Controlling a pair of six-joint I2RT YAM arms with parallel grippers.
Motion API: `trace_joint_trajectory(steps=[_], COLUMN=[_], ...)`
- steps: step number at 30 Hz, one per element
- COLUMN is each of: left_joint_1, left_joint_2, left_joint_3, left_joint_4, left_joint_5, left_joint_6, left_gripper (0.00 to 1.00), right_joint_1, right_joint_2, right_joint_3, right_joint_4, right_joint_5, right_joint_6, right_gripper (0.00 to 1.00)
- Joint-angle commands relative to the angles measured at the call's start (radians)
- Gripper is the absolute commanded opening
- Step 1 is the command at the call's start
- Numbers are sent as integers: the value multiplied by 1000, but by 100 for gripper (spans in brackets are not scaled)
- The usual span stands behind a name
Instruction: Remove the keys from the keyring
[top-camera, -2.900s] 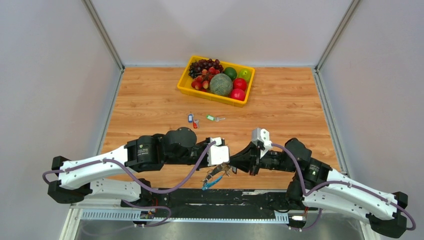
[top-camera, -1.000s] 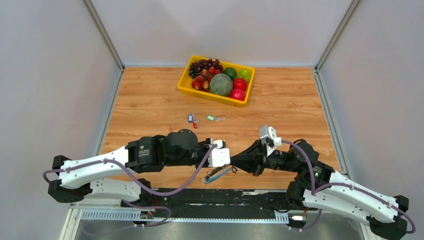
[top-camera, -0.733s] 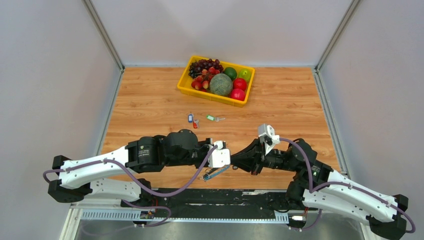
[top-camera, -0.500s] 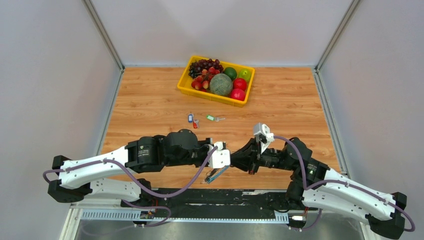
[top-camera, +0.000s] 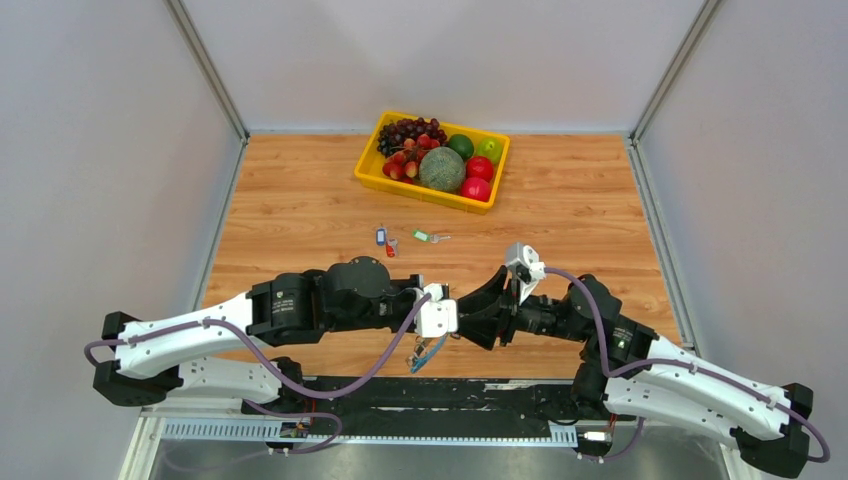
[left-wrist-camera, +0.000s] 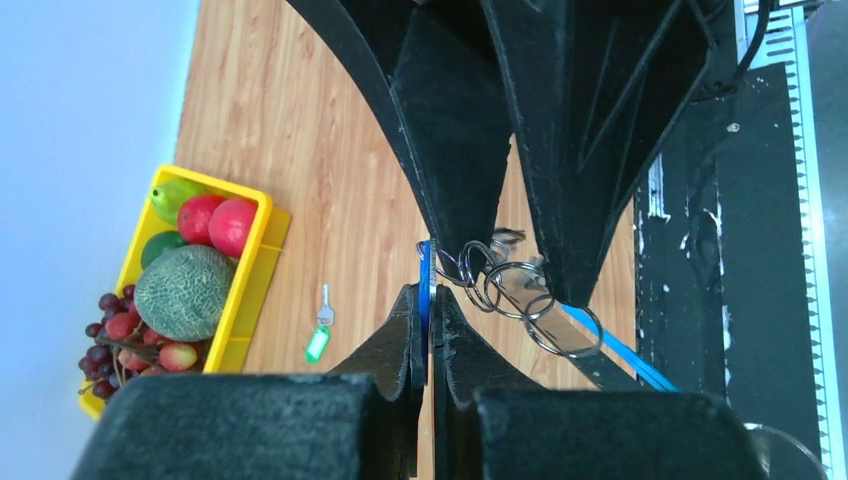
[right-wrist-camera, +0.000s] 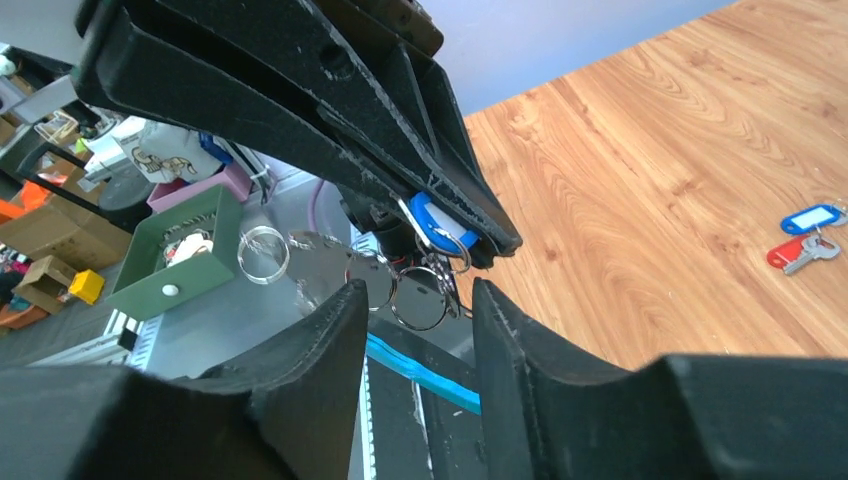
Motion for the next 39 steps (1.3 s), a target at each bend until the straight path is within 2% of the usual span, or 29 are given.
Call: trace_joint_trajectory(steps=[1, 4, 11, 16, 19, 24, 33, 39], left_joint_1=[7, 7, 7, 7, 7, 7, 12, 15], left_joint_2=[-23, -16, 16, 48, 89, 244, 437, 483], left_joint_3=[7, -1, 25, 49, 91, 216, 415, 477], left_joint_4=[148, 122, 64, 32, -15, -210, -476, -550], left_joint_5=[-25, -44, -84, -121, -177, -265, -264, -234], left_joint_6=[2, -26, -106, -165, -224, -336, -468, -509], left_gripper=[0, 0, 0, 0, 0, 0, 0, 0], right_joint_1=[14, 14, 13, 14, 13, 13, 13, 13], right_joint_2=[-26, -72, -205, -254, -268, -260, -259, -293], right_joint_3=[12, 4, -2, -5, -7, -4, -9, -27], right_joint_4=[-89, -116, -180, -218, -232, -256, -292, -309], right_joint_5=[42, 102, 240, 295, 328, 358, 410, 390], right_joint_6=[8, -1, -12, -16, -13, -7, -14, -37], right_gripper=[51, 56, 75, 77, 75, 70, 53, 39])
